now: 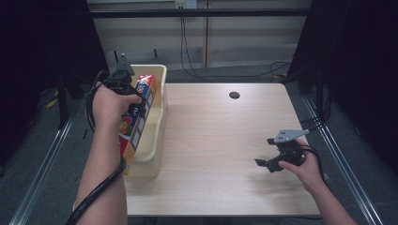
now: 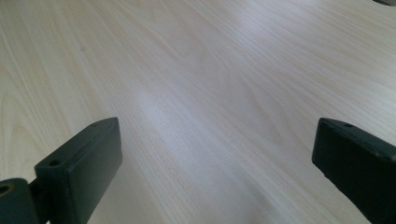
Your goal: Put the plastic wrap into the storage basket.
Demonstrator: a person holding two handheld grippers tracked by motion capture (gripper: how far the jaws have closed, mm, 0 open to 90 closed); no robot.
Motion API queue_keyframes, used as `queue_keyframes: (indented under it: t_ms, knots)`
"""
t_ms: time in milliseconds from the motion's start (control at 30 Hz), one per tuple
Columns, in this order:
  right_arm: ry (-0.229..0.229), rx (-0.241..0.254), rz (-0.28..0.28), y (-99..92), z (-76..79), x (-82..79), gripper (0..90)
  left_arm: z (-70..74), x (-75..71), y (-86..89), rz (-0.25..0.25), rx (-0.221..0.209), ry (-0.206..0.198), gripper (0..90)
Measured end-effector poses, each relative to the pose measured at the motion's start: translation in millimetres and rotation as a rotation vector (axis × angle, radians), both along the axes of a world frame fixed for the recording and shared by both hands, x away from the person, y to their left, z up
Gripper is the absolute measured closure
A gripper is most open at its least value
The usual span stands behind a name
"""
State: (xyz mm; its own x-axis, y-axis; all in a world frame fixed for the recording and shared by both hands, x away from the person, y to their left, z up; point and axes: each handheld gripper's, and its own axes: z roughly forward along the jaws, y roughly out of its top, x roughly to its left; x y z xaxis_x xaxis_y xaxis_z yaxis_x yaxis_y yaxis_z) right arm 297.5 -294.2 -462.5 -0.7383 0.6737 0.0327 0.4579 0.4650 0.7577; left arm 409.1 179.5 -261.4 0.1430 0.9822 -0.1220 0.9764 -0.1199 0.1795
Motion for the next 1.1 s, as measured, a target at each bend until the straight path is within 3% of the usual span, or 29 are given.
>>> queue_keyframes:
  t_ms: [1100]
  knots:
    - [-0.003, -0.010, 0.004, 2.1, -1.4, -0.4, 1.4, -30.8, 0.4, 11.7, 0.014, -0.004, 0.052, 40.4]
